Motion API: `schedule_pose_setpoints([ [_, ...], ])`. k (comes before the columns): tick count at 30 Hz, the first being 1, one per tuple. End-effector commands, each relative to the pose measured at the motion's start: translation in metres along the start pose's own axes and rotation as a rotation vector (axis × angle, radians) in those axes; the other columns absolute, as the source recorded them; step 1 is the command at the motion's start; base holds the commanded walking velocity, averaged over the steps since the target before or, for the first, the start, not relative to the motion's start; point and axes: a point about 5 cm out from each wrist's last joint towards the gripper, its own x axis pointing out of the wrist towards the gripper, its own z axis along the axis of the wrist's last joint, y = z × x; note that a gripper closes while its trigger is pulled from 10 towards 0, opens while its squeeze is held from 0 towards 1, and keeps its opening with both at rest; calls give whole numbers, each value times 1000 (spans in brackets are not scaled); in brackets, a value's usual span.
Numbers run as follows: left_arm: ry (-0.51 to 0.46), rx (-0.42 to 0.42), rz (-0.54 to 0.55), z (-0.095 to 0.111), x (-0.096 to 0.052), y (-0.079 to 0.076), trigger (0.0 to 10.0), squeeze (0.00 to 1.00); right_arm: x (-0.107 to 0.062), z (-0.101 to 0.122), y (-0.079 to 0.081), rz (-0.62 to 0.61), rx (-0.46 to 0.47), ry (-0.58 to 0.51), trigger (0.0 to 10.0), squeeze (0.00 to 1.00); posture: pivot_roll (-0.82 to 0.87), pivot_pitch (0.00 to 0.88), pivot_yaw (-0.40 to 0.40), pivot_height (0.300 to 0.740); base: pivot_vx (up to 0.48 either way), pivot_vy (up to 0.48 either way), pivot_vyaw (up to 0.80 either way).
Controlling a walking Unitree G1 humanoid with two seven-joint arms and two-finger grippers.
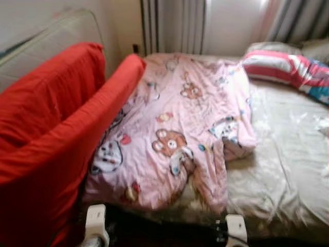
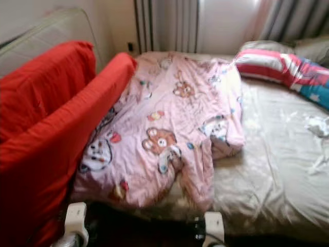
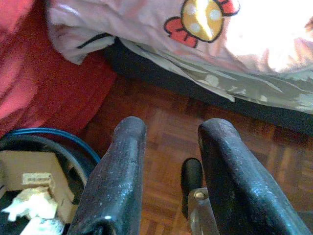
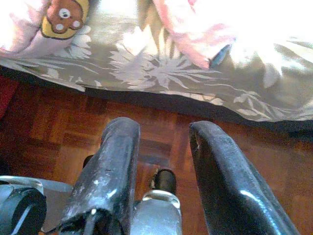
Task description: Clean up the room
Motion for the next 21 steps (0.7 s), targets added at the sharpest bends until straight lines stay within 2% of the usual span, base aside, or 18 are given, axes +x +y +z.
schedule_pose_setpoints([
  [1, 8, 5, -3, -2, 0, -1, 10000, 0, -1, -5, -2, -11, 12, 12, 10000, 0, -20, 0, 48, 740, 0, 0, 0],
  [21, 18, 11, -19, -6, -1, -3, 10000, 0, -2, -9, 4, 19, -65, 26, 10000, 0, -26, 0, 46, 740, 0, 0, 0],
])
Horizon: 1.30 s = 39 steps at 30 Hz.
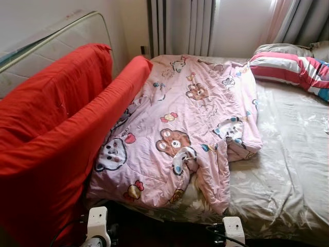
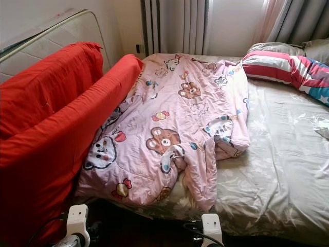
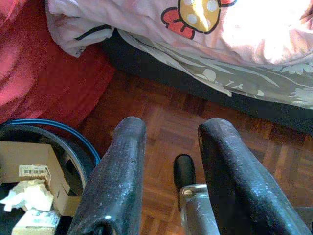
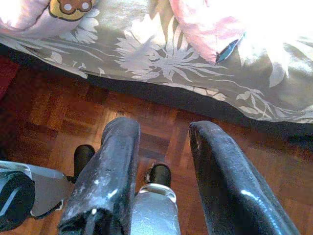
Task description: Clean up the room
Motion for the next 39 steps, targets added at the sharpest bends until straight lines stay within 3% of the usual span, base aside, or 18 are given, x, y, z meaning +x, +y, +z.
schedule_pose_setpoints([
  [1, 13, 9, -4, -4, -1, 1, 10000, 0, -1, -4, 2, 4, -6, 8, 10000, 0, -27, 0, 45, 740, 0, 0, 0],
  [31, 7, 12, -11, -2, 0, 0, 10000, 0, -1, -4, 0, -12, -5, 25, 10000, 0, -23, 7, 43, 740, 18, 0, 0],
  [39, 6, 11, -9, -1, 0, 0, 10000, 0, 0, -4, 0, -9, -12, 23, 10000, 0, -16, 11, 39, 740, 233, 0, 0],
])
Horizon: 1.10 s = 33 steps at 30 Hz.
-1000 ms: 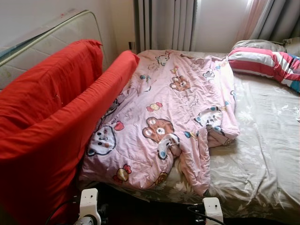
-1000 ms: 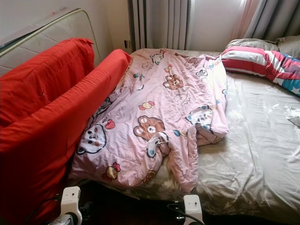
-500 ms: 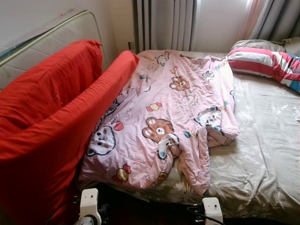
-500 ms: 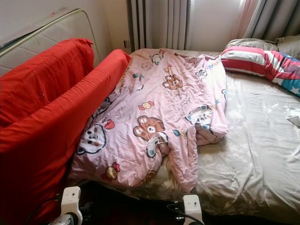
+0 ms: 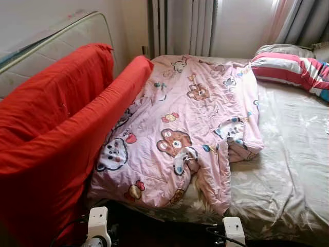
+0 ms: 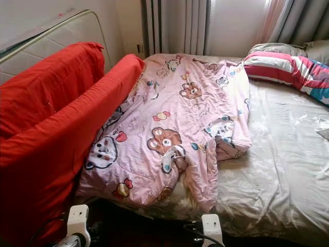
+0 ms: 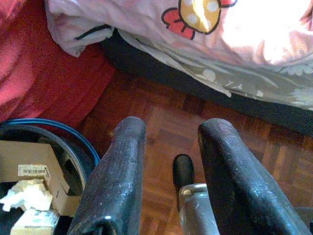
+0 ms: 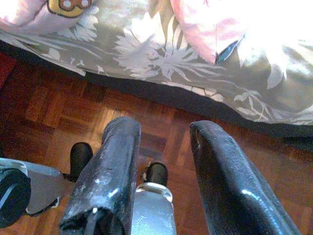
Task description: Clean up the room
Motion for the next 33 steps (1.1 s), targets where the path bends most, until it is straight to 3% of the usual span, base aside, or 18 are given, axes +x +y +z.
schedule_pose_setpoints([
  [1, 3, 10, -3, 0, 0, 1, 10000, 0, 0, -1, 2, 6, -1, 10, 10000, 0, -16, 11, 39, 740, 240, 0, 0],
  [21, -5, 6, 1, 1, 0, 0, 10000, 0, 2, 9, 0, -2, 2, -23, 10000, 0, -19, 15, 33, 740, 229, 0, 0],
  [27, -20, 14, 2, 5, 1, 0, 10000, 0, 4, 23, -1, -6, 19, -78, 10000, 0, -20, 22, 33, 740, 0, 0, 0],
  [33, -93, 22, -30, 25, 5, -7, 10000, 0, 7, 61, -7, -24, 43, -214, 10000, 0, -28, 29, 34, 740, 0, 0, 0],
])
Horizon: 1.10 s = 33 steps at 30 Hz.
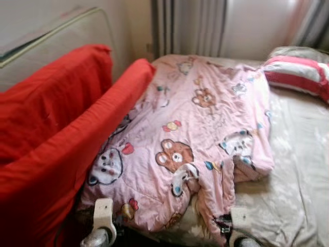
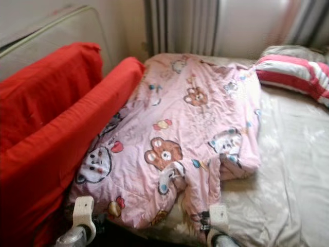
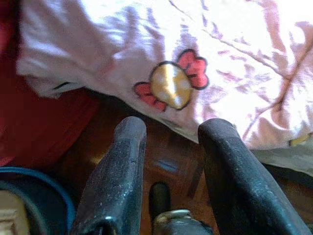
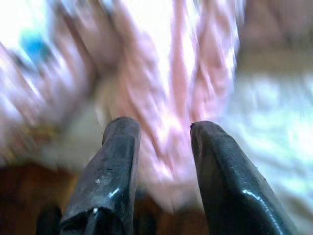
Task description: Clean up the room
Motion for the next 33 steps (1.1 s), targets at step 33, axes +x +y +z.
schedule_pose_setpoints([
  [33, -239, 18, -76, 41, 3, -7, 10000, 0, 4, 39, -11, -90, -13, -207, 10000, 0, -27, 72, 24, 680, 0, 0, 0],
])
